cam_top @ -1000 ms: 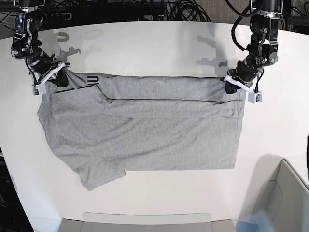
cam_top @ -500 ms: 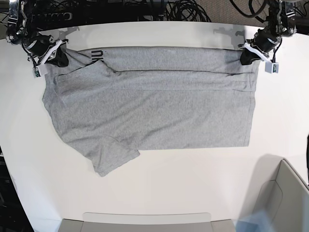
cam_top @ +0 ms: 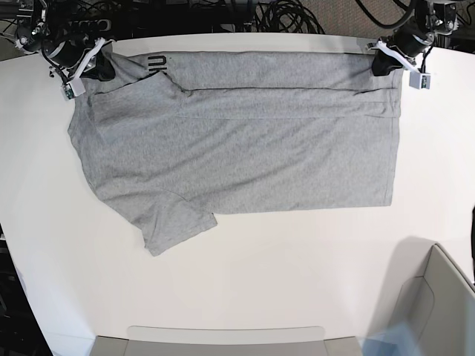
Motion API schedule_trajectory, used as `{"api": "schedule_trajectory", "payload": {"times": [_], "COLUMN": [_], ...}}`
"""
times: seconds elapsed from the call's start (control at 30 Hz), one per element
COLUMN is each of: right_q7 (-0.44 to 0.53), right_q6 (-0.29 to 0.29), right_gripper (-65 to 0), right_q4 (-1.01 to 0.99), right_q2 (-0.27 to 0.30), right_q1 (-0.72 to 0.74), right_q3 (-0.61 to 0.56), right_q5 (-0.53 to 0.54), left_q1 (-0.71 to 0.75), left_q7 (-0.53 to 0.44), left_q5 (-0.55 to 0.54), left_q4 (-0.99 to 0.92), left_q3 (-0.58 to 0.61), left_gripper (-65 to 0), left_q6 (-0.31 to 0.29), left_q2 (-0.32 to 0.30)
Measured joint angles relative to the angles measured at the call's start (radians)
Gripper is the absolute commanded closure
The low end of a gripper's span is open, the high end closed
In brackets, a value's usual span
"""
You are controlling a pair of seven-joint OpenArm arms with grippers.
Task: Fold the T-shirt properly
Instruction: 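Lower the folded edge and open both grippers, then move both grippers to the hem corners of the shirt and grasp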
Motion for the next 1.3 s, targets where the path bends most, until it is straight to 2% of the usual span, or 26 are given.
{"api": "schedule_trajectory", "payload": {"times": [0.13,0.3,0.4,0.63,0.67,0.73,0.83,0.9,1.0,1.1,1.23,1.3], "right_q7": [-0.014,-0.015,-0.016,-0.023,-0.050,-0.167,-0.229,-0.233,-0.236,-0.231,-0.067,-0.027], "right_q6": [0.000,-0.002,-0.003,-0.003,-0.004,0.002,-0.001,0.000,0.013,0.007,0.002,0.001], "right_gripper": [0.0,0.0,0.0,0.0,0.0,0.0,0.0,0.0,0.0,0.0,0.0,0.0], "right_q4": [-0.004,0.097,0.127,0.132,0.130,0.111,0.058,-0.018,-0.170,-0.303,-0.499,-0.634], "right_q2": [-0.043,-0.043,-0.043,-0.044,-0.042,-0.041,-0.043,-0.050,-0.106,-0.140,-0.163,-0.179], "right_q1": [0.068,0.092,0.112,0.183,0.209,0.303,0.478,0.591,0.721,0.838,0.936,0.976], "right_q3": [0.058,0.062,0.062,0.058,0.058,0.059,0.030,-0.053,-0.127,-0.151,-0.190,-0.223], "right_q5": [-0.011,-0.009,-0.011,-0.011,-0.008,-0.022,-0.132,-0.233,-0.348,-0.425,-0.498,-0.539], "left_q1": [-0.065,-0.092,-0.077,-0.039,-0.040,-0.093,-0.249,-0.338,-0.463,-0.531,-0.594,-0.595], "left_q7": [0.016,0.043,0.071,0.071,0.071,0.080,0.084,0.147,0.216,0.224,0.232,0.233], "left_q5": [0.019,0.039,0.074,0.067,0.064,0.063,0.071,0.059,0.069,0.072,0.070,0.069], "left_q4": [0.008,0.014,0.085,0.241,0.247,0.239,0.229,0.216,0.145,0.070,0.015,0.012], "left_q3": [-0.007,-0.032,-0.068,-0.108,-0.108,-0.093,-0.037,-0.007,0.011,0.010,0.010,0.010], "left_gripper": [0.0,0.0,0.0,0.0,0.0,0.0,0.0,0.0,0.0,0.0,0.0,0.0], "left_q6": [0.011,0.024,0.055,0.047,0.045,0.043,0.047,0.033,0.045,0.050,0.049,0.049], "left_q2": [0.019,0.022,0.023,0.024,0.024,0.026,0.024,0.025,0.028,0.027,0.028,0.027]}}
